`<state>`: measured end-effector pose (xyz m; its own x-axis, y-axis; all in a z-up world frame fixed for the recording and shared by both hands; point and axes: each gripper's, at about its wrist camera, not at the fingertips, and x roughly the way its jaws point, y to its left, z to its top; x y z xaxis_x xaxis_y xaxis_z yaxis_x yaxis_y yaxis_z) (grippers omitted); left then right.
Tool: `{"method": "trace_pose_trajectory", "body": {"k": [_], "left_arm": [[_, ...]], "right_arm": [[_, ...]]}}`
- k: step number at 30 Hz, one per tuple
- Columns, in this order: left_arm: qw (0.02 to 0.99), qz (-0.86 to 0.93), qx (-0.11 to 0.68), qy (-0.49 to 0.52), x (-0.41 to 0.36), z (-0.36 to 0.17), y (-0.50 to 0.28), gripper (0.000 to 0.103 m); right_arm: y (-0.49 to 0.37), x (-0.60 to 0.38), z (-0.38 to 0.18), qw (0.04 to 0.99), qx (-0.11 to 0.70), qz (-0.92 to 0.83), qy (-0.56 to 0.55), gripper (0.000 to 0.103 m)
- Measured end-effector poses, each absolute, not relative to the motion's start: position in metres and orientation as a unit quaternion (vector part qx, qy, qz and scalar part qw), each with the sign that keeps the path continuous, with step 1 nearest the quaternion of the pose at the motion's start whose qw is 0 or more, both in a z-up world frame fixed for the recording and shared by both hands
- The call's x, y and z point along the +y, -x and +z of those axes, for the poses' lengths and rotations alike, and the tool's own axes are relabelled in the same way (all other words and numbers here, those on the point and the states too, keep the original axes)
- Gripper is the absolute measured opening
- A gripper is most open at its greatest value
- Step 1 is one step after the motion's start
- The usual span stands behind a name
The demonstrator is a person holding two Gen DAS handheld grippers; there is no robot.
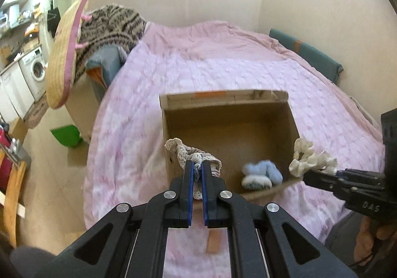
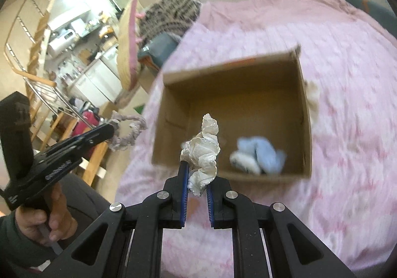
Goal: Organize soft objects
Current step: 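Carry both scrunchies over the box and lower them inside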
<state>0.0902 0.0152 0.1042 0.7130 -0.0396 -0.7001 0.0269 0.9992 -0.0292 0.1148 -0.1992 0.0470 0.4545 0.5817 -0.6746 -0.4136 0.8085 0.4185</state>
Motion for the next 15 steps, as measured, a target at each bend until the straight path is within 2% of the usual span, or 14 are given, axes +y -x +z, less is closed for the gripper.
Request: {"method": "trace_pose_trajectory", "body": {"k": [7,15], "left_arm": [[0.923,-0.01,0.384,0.003,0.012,0.095,-0.128,0.006],[0.919,-0.007,0.394,0.006,0.009,0.051,-0.156,0.006]], "right_arm": [[-0.145,-0.196,0.065,0.868,0.389,0.294,-0.092,0.015],[-0.169,-0.198,0.026,0.861,0.4,0.288,-0.122,0.015]]}}
